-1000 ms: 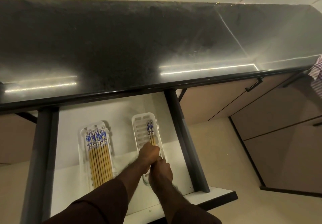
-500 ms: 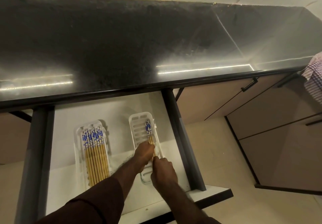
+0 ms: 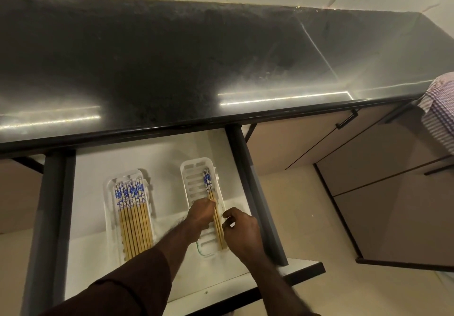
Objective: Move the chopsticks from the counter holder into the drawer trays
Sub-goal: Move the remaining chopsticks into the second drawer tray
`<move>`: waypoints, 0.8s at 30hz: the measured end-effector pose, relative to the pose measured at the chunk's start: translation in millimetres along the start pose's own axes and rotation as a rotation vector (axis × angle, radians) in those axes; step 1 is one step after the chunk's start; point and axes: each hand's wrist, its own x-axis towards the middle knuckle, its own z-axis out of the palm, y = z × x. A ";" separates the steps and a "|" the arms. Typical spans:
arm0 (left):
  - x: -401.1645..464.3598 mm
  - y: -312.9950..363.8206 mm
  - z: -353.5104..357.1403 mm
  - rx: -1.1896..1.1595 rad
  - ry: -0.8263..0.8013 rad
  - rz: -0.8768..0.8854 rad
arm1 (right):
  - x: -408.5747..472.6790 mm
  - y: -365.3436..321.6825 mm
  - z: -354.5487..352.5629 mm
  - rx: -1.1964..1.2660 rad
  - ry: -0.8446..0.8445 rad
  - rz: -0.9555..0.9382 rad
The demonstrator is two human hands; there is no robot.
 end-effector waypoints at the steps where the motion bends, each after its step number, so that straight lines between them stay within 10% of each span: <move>1: -2.2 0.9 -1.2 0.003 -0.002 0.008 | -0.7 -1.0 -0.5 0.010 0.007 -0.002; 24: -156.9 31.3 -96.3 -0.209 -0.050 0.396 | -89.0 -110.6 -53.8 0.473 0.246 -0.174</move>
